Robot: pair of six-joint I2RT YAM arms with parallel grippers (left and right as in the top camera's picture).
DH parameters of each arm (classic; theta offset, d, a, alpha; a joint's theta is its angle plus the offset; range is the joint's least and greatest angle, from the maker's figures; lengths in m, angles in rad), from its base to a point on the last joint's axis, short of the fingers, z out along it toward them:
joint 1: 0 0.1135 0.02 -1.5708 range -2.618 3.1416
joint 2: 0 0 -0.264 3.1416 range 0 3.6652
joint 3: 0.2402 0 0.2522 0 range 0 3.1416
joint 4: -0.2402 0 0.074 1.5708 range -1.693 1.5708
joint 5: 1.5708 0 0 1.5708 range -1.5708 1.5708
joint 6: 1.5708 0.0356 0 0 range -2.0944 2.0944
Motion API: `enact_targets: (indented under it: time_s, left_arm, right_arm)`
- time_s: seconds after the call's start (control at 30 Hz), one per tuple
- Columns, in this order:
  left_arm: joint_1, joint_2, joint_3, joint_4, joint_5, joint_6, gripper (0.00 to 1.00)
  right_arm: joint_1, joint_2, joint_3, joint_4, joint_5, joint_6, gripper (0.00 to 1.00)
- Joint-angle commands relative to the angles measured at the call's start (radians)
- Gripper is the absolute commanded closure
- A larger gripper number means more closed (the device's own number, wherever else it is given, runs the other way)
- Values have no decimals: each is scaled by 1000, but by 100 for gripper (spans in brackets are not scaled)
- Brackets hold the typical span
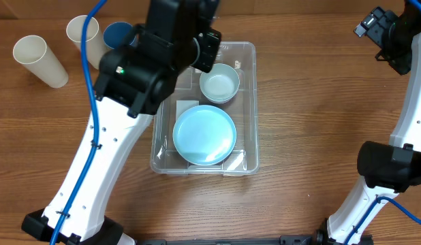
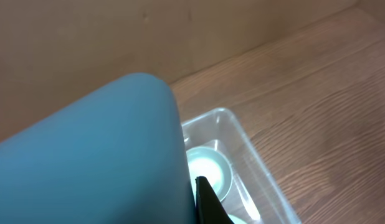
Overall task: Pack container
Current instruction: 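Carry the dark-teal cup into the bin's upper-left corner, release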
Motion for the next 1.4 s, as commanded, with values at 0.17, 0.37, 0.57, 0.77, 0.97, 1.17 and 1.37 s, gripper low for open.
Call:
enact_targets:
  time_s: [0.17, 0.37, 0.57, 0.77, 0.97, 1.17, 1.37]
  left_arm:
    - [15, 179, 23, -85, -68, -121, 96]
    - [37, 224, 21, -156, -65, -248, 96]
    - [125, 287, 21, -193, 75, -312, 96]
    - [148, 402, 21, -129, 74, -296, 96]
    - [148, 467, 21, -82, 58, -289, 96]
    - [152, 491, 21, -77, 26, -305, 96]
    - [152, 491, 21, -93, -40, -367, 96]
  right_arm:
    - [2, -17, 19, 5, 7, 5, 0]
    - [2, -17, 19, 5, 7, 5, 0]
    - [2, -17, 19, 5, 7, 5, 0]
    - [2, -17, 19, 5, 7, 5, 0]
    - [2, -17, 19, 5, 7, 5, 0]
    - [2, -17, 19, 5, 7, 5, 0]
    - [2, -17, 19, 5, 7, 5, 0]
